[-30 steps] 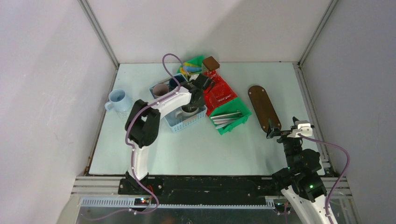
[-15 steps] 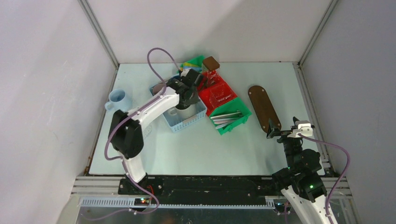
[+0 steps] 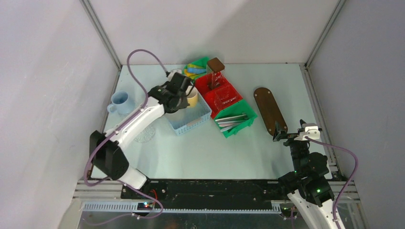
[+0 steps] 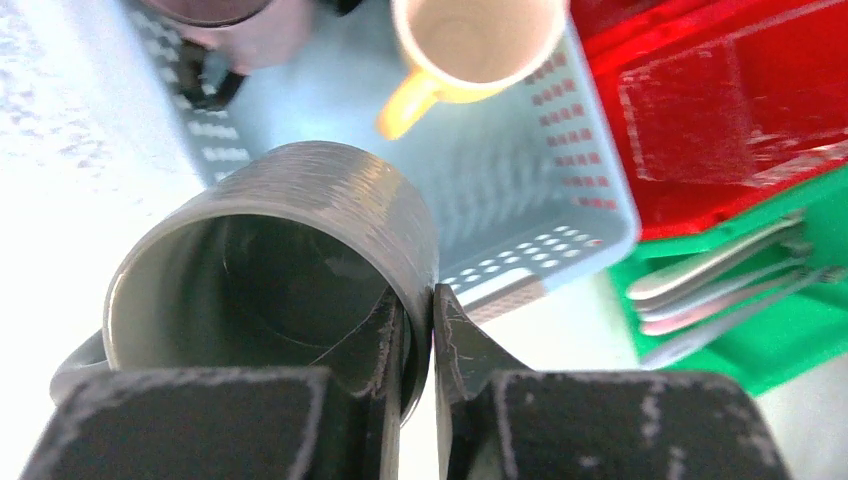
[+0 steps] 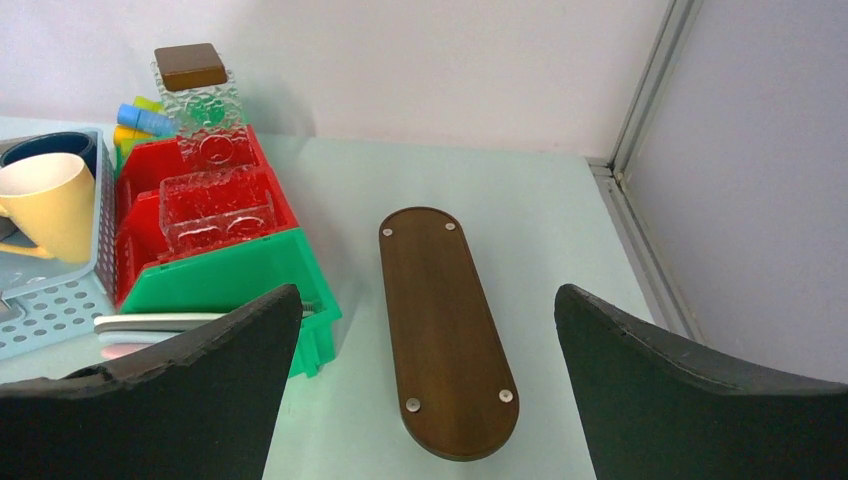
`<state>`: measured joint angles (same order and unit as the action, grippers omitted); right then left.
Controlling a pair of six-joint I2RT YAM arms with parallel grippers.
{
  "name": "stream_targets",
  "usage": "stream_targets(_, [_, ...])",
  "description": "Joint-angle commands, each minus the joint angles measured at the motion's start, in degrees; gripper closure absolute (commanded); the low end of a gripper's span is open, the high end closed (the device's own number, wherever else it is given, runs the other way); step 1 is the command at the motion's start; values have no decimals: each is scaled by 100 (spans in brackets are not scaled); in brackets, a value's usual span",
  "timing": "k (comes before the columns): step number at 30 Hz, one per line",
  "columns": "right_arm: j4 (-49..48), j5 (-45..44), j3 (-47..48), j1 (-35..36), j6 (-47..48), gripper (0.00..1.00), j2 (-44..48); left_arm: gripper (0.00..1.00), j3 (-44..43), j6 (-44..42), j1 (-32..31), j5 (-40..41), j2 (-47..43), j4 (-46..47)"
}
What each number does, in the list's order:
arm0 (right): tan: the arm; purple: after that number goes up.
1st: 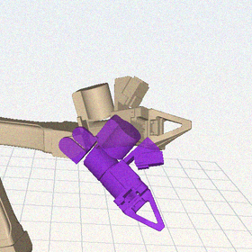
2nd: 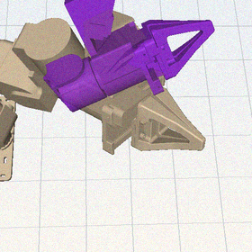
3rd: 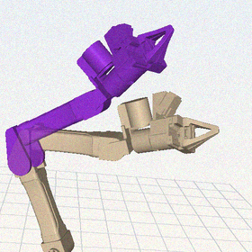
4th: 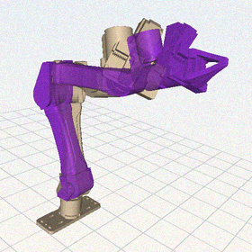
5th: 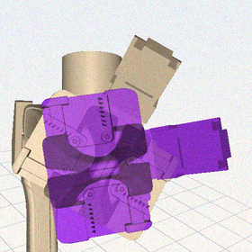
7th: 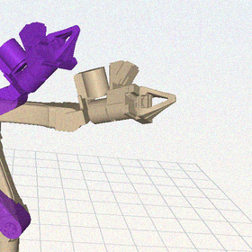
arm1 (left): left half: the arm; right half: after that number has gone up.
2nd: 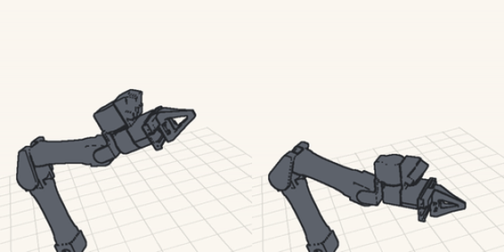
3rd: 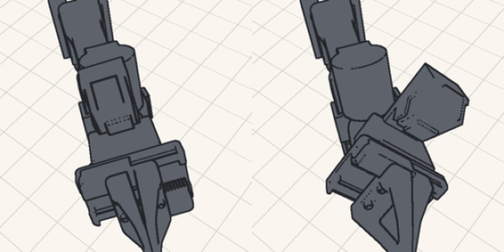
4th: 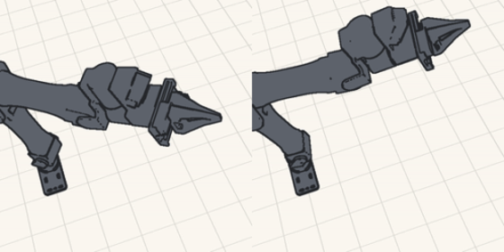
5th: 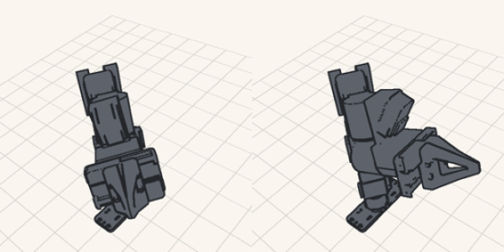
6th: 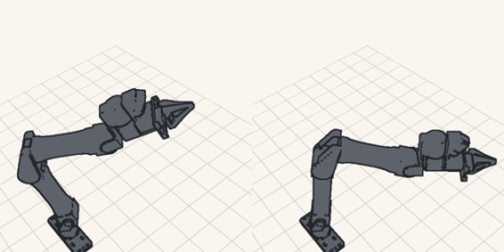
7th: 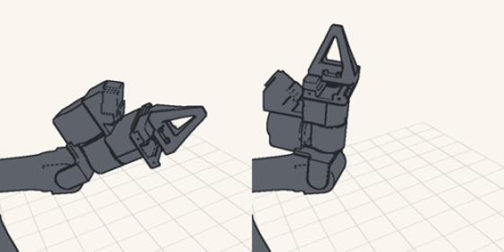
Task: Prepare toiletry sets of a toothbrush and toothpaste on the tray
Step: Place the cup on the tray.
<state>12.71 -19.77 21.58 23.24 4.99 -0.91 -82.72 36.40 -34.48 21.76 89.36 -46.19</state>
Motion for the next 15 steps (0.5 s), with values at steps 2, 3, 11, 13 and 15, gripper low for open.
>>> stream_targets(2, [-44,-78,206,-31,20,0,645,100,804,-748,677,313,-1101,529])
stream_targets(3, [-33,-79,208,-31,22,0,651,100,917,-819,793,277,-1304,657])
stream_targets(11, [-25,-57,207,-40,11,0,649,100,2000,-1912,2185,-196,-2162,1519])
stream_targets(13, [-38,-46,206,-45,14,0,647,100,2134,-2151,2490,-384,-2199,1687])
stream_targets(15, [-35,-50,206,-40,16,0,645,100,2259,-2352,2762,-527,-2183,1835])
